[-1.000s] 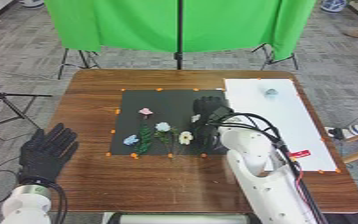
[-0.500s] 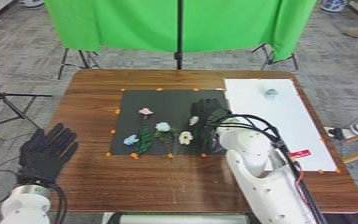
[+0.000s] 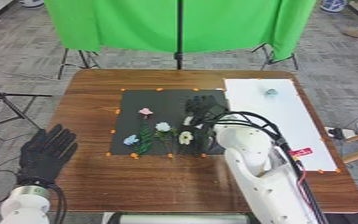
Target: Arrange flowers
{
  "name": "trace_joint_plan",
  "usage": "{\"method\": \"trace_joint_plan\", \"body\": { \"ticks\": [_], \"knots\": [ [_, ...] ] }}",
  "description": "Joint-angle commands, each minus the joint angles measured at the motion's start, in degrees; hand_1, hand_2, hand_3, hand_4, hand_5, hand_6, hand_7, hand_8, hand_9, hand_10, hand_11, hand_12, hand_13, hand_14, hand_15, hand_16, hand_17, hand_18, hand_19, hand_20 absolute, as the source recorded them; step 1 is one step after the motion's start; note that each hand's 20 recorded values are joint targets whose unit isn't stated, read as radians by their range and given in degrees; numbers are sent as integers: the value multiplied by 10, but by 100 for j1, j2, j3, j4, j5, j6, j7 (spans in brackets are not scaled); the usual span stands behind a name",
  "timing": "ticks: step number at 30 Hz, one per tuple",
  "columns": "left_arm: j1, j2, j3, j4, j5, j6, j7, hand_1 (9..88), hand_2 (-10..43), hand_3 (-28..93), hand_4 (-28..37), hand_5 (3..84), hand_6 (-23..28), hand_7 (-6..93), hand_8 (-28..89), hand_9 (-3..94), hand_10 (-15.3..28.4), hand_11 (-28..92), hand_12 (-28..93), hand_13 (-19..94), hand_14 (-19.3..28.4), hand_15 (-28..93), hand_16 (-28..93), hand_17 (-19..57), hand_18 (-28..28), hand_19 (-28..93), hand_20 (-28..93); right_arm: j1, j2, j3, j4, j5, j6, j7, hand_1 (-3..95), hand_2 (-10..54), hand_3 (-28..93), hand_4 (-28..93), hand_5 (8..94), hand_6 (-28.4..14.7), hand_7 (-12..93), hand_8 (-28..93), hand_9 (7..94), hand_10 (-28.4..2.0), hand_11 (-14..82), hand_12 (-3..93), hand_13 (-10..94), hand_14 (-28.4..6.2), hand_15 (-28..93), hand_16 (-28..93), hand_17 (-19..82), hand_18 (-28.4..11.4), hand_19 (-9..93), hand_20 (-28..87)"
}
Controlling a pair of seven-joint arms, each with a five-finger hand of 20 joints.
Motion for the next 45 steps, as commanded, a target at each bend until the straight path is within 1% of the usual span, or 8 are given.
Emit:
{"method": "trace_joint_plan", "body": {
  "ticks": [1,8,21,25,32,38,42,45],
  "knots": [
    [125,-51,-14,30,-46,-28,-20,335,88,724,-267,455,107,127,-83,396,152,227,130,288,155,441,-65,-51,152,357,174,66,45,9,-30,-56,-207,176,526,-95,788,-283,538,-35,197,-141,516,-170,208,198,430,-158,598,225,255,-198,712,323],
    [124,-60,11,21,-96,8,15,323,105,726,-270,463,105,129,-84,400,152,227,130,290,156,443,-64,-51,152,357,176,51,33,129,-206,160,-355,287,522,-95,785,-283,546,-35,195,-140,516,-174,201,193,415,-162,576,203,243,-203,709,319],
    [95,-59,44,28,-108,19,33,309,129,730,-282,470,105,135,-87,407,153,229,130,296,157,448,-65,-51,152,360,177,183,86,845,-197,682,243,1104,484,-95,778,-283,540,-41,181,-135,498,-185,170,184,399,-165,484,167,234,-206,687,297],
    [76,-55,70,28,-102,8,59,308,131,730,-282,471,105,134,-88,408,153,229,129,296,157,448,-66,-51,152,360,177,368,232,1310,203,546,805,1512,478,-95,778,-283,529,-47,170,-127,471,-188,147,174,377,-172,433,154,232,-205,668,278],
    [111,-31,72,13,-99,-46,119,306,133,730,-282,471,105,134,-87,408,151,228,129,299,158,450,-66,-51,152,360,177,947,428,1821,1203,101,1018,1529,503,-95,806,-282,517,-42,178,-130,422,-180,115,155,296,-185,344,134,195,-197,607,234],
    [52,-15,124,39,-96,-118,133,305,133,732,-282,472,104,134,-88,408,151,229,129,299,157,449,-67,-51,152,360,178,1388,366,2010,2098,-440,405,1175,499,-95,816,-283,470,-35,189,-139,369,-169,104,137,260,-181,294,125,174,-193,584,214],
    [18,-19,168,41,-43,-195,115,304,133,732,-283,472,104,134,-88,408,152,228,129,299,158,449,-67,-50,152,359,178,1564,287,2118,2526,-708,-95,1150,506,-95,811,-283,408,-39,182,-139,333,-162,94,127,250,-179,263,125,182,-205,505,174],
    [37,-32,182,39,-63,-172,129,304,133,732,-283,472,104,135,-88,408,152,227,129,298,157,447,-67,-50,152,358,177,1632,161,2232,2715,-935,-296,953,514,-95,813,-283,365,-41,171,-135,303,-151,86,120,253,-174,252,127,190,-209,483,164]
  ]
}}
